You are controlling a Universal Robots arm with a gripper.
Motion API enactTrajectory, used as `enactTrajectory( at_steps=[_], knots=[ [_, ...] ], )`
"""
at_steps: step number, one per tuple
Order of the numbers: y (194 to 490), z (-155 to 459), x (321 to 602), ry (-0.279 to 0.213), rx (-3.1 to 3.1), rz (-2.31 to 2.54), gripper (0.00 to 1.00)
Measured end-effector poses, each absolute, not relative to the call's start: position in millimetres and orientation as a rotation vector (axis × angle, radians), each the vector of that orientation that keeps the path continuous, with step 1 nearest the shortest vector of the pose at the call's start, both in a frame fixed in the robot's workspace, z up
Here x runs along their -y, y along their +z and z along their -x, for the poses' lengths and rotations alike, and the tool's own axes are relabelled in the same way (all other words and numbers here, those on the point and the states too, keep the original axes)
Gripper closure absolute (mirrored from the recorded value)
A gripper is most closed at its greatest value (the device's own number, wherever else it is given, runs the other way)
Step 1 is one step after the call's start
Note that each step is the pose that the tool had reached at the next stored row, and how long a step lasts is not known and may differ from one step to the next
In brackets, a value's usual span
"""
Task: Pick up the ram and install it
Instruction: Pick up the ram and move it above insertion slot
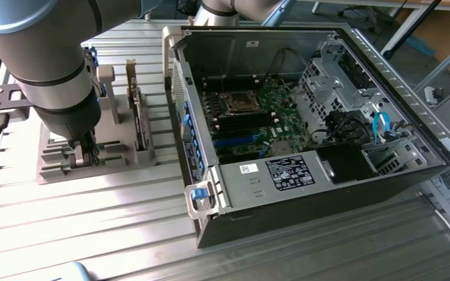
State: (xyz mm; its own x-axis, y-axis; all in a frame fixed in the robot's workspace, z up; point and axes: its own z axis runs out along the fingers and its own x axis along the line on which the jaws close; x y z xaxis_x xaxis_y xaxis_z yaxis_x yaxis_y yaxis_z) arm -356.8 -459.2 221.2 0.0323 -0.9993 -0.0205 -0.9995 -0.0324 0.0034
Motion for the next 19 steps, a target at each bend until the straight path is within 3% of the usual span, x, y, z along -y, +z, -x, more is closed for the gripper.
enactTrajectory(
  at_steps=[19],
  knots=[
    [213.2, 356.8, 459.2, 0.027, -2.177, 2.248, 0.76]
  ],
)
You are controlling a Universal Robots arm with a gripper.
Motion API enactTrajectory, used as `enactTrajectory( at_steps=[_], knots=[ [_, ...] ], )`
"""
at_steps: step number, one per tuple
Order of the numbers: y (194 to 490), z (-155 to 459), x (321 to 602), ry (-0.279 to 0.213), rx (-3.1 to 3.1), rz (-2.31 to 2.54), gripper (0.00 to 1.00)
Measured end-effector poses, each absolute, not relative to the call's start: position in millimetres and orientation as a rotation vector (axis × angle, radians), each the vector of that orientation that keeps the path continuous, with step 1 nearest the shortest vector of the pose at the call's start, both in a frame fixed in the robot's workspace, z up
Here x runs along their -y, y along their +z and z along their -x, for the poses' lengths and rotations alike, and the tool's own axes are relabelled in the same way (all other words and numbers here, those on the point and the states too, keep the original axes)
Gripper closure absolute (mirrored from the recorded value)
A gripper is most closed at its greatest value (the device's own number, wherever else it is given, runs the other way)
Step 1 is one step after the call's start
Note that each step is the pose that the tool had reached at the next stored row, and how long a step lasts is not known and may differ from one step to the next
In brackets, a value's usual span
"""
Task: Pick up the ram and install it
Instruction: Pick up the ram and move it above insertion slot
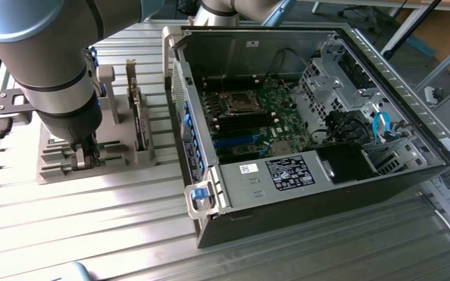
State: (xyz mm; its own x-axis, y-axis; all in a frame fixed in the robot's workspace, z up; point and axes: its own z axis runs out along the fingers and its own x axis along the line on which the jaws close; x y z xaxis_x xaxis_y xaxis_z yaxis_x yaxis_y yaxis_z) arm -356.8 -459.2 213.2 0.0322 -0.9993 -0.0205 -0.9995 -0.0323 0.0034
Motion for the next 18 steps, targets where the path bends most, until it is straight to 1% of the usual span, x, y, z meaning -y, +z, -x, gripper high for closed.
enactTrajectory(
  at_steps=[18],
  knots=[
    [212.0, 354.8, 458.3, 0.027, -2.177, 2.248, 0.76]
  ],
)
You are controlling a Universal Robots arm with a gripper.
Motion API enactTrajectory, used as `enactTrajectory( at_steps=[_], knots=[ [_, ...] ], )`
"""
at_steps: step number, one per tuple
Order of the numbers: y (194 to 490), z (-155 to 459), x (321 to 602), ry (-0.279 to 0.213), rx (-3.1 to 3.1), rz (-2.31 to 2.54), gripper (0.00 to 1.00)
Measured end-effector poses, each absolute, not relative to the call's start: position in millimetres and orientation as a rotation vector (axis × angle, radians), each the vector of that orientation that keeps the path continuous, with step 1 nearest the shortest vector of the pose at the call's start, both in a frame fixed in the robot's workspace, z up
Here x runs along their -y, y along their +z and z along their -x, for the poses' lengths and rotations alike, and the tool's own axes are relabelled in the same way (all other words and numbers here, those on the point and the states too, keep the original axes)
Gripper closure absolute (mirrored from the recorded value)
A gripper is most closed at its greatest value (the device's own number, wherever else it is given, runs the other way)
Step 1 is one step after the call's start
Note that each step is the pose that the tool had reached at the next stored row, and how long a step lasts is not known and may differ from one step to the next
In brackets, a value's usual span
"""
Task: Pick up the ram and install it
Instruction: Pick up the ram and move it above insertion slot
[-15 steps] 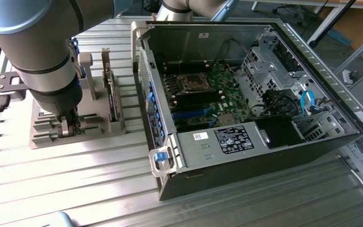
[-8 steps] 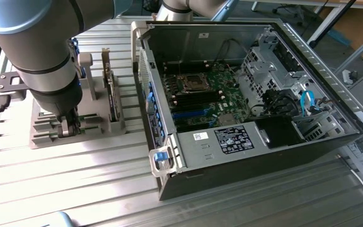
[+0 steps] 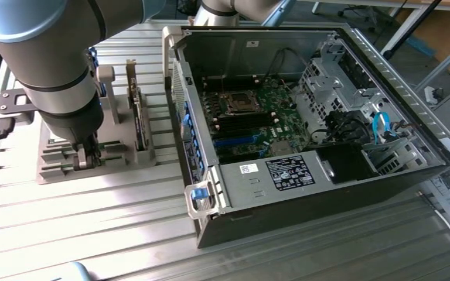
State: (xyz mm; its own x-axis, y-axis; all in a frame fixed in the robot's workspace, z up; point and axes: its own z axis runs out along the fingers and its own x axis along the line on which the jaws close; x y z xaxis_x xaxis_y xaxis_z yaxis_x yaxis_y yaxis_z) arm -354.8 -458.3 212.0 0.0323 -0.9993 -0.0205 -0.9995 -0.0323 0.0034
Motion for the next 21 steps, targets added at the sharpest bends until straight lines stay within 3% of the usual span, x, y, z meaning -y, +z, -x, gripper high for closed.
enactTrajectory(
  at_steps=[16, 18, 19, 21],
  knots=[
    [212.0, 353.5, 458.4, 0.027, -2.177, 2.249, 0.76],
    [211.9, 353.5, 458.3, 0.027, -2.177, 2.248, 0.78],
    [211.9, 353.5, 458.4, 0.027, -2.177, 2.249, 0.85],
    [211.9, 353.5, 458.4, 0.027, -2.177, 2.249, 0.85]
  ],
)
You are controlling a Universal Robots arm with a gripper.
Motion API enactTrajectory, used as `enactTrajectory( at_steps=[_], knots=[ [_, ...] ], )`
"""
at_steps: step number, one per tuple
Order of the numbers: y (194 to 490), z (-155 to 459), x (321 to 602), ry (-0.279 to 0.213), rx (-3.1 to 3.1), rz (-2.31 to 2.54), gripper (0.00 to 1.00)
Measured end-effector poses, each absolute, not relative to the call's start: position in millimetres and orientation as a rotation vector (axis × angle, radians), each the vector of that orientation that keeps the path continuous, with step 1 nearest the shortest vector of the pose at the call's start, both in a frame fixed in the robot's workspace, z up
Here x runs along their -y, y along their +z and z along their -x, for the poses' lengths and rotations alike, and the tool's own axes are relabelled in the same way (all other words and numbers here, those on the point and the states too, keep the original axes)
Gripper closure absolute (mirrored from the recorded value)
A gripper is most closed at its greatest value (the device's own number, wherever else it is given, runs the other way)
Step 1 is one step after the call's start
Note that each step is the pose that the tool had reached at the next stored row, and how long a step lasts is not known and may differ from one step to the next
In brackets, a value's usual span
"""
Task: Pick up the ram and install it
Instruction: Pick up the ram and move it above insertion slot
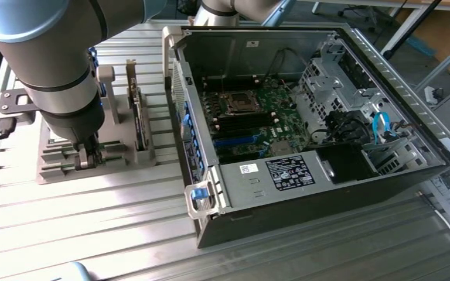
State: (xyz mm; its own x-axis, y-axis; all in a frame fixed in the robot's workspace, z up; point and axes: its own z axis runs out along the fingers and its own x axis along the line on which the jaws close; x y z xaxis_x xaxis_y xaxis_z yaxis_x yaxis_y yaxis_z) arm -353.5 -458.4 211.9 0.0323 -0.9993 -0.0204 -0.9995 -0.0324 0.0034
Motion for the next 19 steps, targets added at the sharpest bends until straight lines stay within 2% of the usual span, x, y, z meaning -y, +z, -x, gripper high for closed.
enactTrajectory(
  at_steps=[19],
  knots=[
    [212.8, 353.0, 458.8, 0.027, -2.177, 2.248, 0.88]
  ],
)
